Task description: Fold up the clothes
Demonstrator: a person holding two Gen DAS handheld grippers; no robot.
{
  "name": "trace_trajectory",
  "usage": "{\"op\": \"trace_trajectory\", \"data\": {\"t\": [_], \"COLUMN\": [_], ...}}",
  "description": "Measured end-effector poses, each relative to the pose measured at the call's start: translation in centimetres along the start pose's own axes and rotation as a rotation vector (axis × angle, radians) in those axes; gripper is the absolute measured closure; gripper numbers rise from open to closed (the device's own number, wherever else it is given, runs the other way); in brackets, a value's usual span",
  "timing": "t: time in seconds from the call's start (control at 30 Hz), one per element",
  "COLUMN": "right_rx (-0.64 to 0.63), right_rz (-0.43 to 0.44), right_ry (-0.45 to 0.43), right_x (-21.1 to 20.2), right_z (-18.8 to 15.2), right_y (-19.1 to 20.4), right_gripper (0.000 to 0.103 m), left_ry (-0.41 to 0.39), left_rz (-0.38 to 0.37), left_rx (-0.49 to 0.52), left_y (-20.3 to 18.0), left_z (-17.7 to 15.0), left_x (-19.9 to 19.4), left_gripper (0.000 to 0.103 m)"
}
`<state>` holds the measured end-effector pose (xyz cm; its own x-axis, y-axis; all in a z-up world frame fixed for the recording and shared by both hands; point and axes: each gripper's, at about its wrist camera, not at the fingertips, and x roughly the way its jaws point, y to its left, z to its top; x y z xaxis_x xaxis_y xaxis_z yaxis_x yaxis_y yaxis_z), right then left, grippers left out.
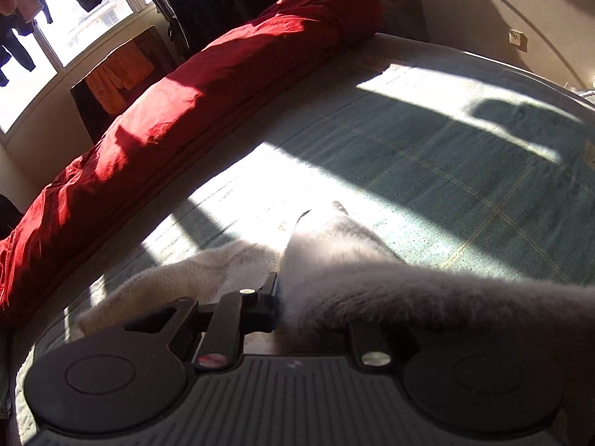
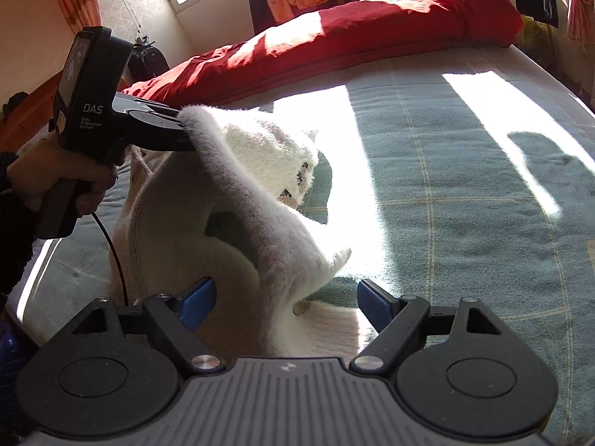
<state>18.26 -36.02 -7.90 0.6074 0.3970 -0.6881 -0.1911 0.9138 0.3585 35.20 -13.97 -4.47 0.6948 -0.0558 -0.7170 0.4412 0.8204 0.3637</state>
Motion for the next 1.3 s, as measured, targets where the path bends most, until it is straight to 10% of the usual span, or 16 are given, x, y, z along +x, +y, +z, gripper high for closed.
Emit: {"op": "trace_trajectory", "data": {"t": [0.77,1.3], "right_rx": [-0.143,-0.291], "right_rz": [0.019,0.07], "right_ry": [0.054,0.134], "right_x": [2.9,6.3], "right_z": [1.5,1.6], "right_y": [8.8,17.4], "right_gripper": [0.017,0.017], "left_ry": [0.019,0.246], "left_rz": [0.299,0.392], "left_rx": [-0.266,-0.359], "left_y": [20.2,27.7], "left_z": [-12.0,-24.8], "left_x": [-8.3,-7.3], "left_gripper": [0.086,0.086]}}
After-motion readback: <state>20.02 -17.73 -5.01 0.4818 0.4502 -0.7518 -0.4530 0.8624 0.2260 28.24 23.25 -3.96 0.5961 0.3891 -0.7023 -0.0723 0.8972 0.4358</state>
